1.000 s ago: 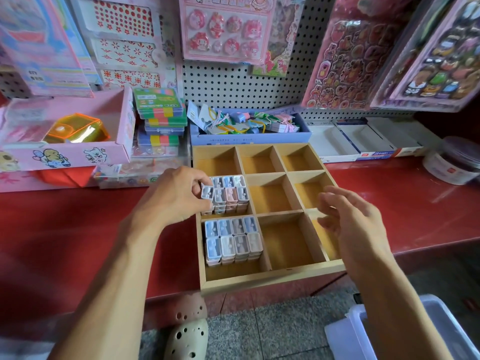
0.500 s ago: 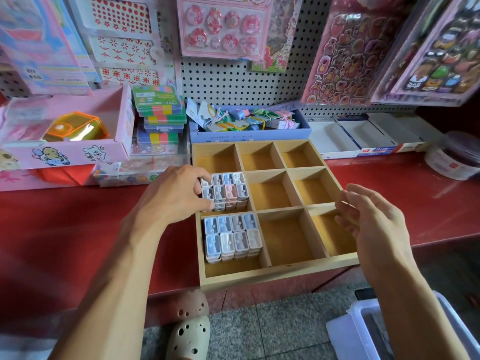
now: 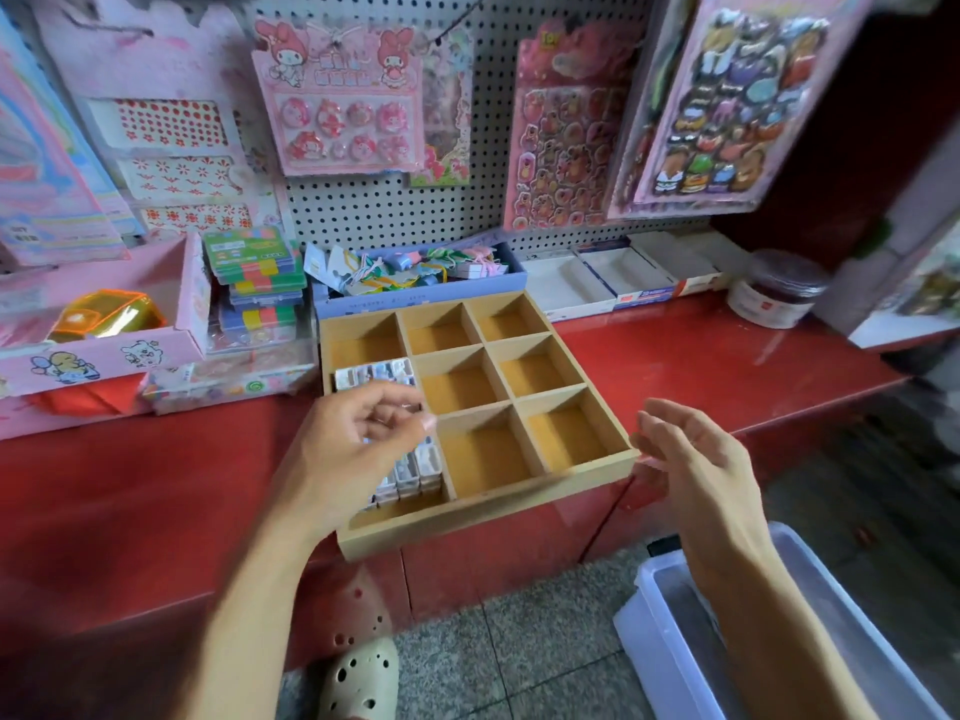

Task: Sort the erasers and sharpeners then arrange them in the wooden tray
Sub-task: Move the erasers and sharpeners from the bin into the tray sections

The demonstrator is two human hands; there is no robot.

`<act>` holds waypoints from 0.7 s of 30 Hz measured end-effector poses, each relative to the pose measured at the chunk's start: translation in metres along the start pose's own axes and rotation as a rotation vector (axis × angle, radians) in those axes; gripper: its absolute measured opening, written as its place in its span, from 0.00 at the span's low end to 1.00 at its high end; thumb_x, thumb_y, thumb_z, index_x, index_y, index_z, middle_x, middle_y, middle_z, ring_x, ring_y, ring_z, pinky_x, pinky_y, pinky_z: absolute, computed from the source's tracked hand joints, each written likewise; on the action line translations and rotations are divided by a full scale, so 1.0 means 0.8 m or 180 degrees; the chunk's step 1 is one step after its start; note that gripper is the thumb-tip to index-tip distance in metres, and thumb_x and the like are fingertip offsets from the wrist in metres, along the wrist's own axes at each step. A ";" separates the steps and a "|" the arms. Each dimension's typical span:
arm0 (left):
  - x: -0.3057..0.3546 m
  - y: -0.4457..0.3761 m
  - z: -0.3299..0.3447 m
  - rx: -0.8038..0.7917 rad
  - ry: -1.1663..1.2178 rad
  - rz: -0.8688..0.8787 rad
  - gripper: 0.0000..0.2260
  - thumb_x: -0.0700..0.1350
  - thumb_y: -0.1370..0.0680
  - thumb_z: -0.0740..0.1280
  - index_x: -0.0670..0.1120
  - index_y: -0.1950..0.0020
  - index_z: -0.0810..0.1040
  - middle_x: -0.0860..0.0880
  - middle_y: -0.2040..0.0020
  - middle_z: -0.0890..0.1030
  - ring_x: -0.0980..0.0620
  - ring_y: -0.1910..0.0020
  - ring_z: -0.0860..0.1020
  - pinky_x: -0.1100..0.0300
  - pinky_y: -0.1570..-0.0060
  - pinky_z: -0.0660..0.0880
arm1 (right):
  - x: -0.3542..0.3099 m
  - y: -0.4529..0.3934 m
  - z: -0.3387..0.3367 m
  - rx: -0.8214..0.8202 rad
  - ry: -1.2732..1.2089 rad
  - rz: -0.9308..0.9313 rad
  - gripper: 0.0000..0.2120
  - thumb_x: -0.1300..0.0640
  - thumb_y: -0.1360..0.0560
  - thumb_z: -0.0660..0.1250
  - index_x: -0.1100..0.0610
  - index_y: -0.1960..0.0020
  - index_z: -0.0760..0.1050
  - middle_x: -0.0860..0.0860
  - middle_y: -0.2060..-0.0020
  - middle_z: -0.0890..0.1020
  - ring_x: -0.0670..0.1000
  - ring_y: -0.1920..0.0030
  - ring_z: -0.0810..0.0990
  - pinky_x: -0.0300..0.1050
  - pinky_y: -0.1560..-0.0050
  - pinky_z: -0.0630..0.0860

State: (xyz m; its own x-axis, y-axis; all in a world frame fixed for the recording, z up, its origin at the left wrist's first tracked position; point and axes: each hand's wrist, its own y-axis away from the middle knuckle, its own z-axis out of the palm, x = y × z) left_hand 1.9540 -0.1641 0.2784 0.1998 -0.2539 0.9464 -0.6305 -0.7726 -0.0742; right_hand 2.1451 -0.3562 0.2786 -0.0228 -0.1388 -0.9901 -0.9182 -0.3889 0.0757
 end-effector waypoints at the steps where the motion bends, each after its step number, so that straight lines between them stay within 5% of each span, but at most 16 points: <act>1: 0.005 0.014 0.012 -0.0024 0.0074 -0.0025 0.06 0.45 0.26 0.75 0.52 0.51 0.83 0.50 0.59 0.83 0.51 0.59 0.82 0.63 0.60 0.77 | 0.000 0.007 -0.012 0.0041 0.0012 -0.0024 0.08 0.61 0.20 0.66 0.52 0.45 0.81 0.50 0.55 0.85 0.49 0.56 0.81 0.42 0.53 0.78; 4: 0.015 0.059 0.048 -0.0168 0.0211 -0.0197 0.06 0.46 0.27 0.75 0.52 0.52 0.83 0.50 0.58 0.84 0.53 0.58 0.81 0.60 0.58 0.78 | 0.004 0.029 -0.049 0.0079 0.0011 -0.0040 0.09 0.62 0.21 0.66 0.55 0.42 0.81 0.52 0.54 0.86 0.50 0.55 0.83 0.48 0.47 0.79; 8: 0.019 0.122 0.097 -0.0322 0.0134 -0.0475 0.12 0.55 0.32 0.72 0.53 0.51 0.83 0.53 0.57 0.85 0.57 0.56 0.82 0.57 0.53 0.79 | 0.020 0.070 -0.104 0.0036 -0.0005 -0.0082 0.09 0.62 0.20 0.66 0.49 0.48 0.80 0.48 0.53 0.85 0.43 0.54 0.82 0.41 0.48 0.77; 11: 0.016 0.162 0.136 -0.0406 0.0126 -0.0652 0.06 0.48 0.26 0.74 0.51 0.50 0.83 0.52 0.57 0.84 0.56 0.56 0.82 0.58 0.52 0.79 | 0.042 0.106 -0.149 0.0050 0.0020 -0.0012 0.08 0.61 0.20 0.66 0.48 0.47 0.79 0.45 0.50 0.84 0.44 0.47 0.82 0.44 0.44 0.76; 15: 0.009 0.203 0.190 -0.0635 0.0078 -0.0901 0.04 0.42 0.23 0.71 0.49 0.51 0.82 0.49 0.56 0.82 0.51 0.54 0.81 0.59 0.56 0.77 | 0.084 0.151 -0.210 0.0200 0.0262 0.0137 0.10 0.62 0.20 0.65 0.56 0.41 0.79 0.46 0.46 0.82 0.36 0.49 0.77 0.32 0.51 0.72; 21: 0.015 0.245 0.275 -0.1017 -0.0037 -0.0999 0.03 0.44 0.20 0.67 0.51 0.50 0.79 0.49 0.54 0.80 0.52 0.56 0.78 0.59 0.57 0.74 | 0.148 0.200 -0.287 0.0597 0.0175 0.0632 0.10 0.59 0.19 0.65 0.55 0.39 0.78 0.48 0.44 0.81 0.45 0.45 0.78 0.47 0.44 0.76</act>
State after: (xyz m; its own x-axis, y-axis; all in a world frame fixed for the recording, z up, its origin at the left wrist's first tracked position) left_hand 1.9977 -0.4460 0.2058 0.4257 -0.0439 0.9038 -0.7377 -0.5952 0.3186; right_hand 2.0865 -0.6437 0.2008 -0.1929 -0.2467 -0.9497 -0.9552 -0.1744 0.2393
